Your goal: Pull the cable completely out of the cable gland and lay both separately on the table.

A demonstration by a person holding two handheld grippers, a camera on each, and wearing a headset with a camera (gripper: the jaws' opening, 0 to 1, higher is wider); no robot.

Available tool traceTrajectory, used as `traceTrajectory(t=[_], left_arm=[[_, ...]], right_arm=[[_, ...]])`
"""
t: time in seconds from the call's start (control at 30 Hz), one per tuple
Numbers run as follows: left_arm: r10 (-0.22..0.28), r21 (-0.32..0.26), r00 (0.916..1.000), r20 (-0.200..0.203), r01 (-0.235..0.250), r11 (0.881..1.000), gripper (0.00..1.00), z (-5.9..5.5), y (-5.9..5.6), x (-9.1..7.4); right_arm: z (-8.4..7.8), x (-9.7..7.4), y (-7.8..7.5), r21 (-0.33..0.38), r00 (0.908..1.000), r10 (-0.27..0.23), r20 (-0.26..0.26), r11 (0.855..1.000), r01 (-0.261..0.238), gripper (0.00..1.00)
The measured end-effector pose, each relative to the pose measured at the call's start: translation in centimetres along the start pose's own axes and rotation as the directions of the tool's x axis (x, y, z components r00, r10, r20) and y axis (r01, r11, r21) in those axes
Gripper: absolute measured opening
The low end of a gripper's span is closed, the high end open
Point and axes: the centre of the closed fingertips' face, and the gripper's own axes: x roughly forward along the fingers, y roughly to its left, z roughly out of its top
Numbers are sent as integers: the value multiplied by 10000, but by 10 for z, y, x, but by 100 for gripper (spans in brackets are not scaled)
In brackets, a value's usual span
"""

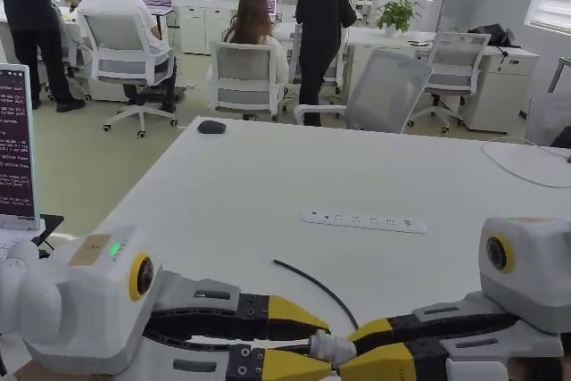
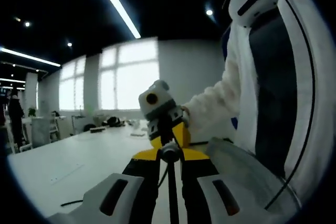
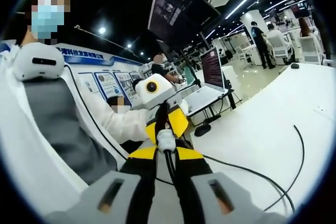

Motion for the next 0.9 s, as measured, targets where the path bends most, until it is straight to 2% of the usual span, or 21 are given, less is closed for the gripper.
traceTrajectory(t=[0.13, 0.23, 0.33, 0.47, 0.5, 0.57, 0.6, 0.67, 0.73, 0.77, 0.8, 0.87, 0.9], left_arm=[[-79, 223, 9997, -219, 84, 9997, 15, -2, -1, 0], [-47, 399, 9996, -281, 58, 9992, 15, -1, 0, -1], [-48, 534, 9995, -307, 64, 9986, 15, -1, 1, -2], [-23, 500, 9982, -603, 53, 9987, 15, -5, 4, -2], [-25, 452, 9980, -638, 54, 9990, 15, -6, 6, -2], [64, -348, 9985, -549, -83, 9994, 15, -5, 9, -2], [100, -437, 9987, -496, -122, 9990, 15, -4, 11, -2], [99, -1237, 9984, -563, -168, 9922, 15, -6, 11, -2], [11, -2045, 9979, -655, -145, 9788, 15, -10, 11, -2], [37, -2323, 9976, -692, -197, 9724, 15, -12, 11, -2], [29, -2766, 9974, -719, -227, 9607, 15, -14, 11, -2], [166, -3492, 9984, -534, -343, 9364, 15, -15, 15, -2], [276, -3686, 9986, -444, -420, 9286, 15, -14, 18, -3]], right_arm=[[-3, 2, -1, 380, 9999, 122, -78, 9992, -119, 12], [1, 2, -3, 836, 9995, 207, 255, 9962, -227, 12], [2, 2, -2, 946, 9991, 236, 359, 9952, -269, 12], [-1, 3, -6, 1094, 9991, 143, 401, 9938, -186, 11], [-1, 4, -7, 923, 9991, 90, 406, 9957, -127, 11], [2, 4, -8, 634, 9989, -48, 462, 9980, 19, 11], [3, 4, -7, 433, 9989, -111, 460, 9990, 91, 10], [2, 5, -7, 77, 9992, -215, 346, 9997, 213, 10], [-2, 5, -7, -314, 9993, -370, 46, 9988, 371, 10], [-3, 4, -11, -874, 9983, -570, -102, 9946, 559, 10], [-5, 4, -12, -1145, 9975, -671, -199, 9913, 644, 10], [-4, 5, -11, -1356, 9969, -778, -114, 9879, 755, 10], [-1, 4, -14, -1690, 9955, -952, -18, 9812, 935, 10]])
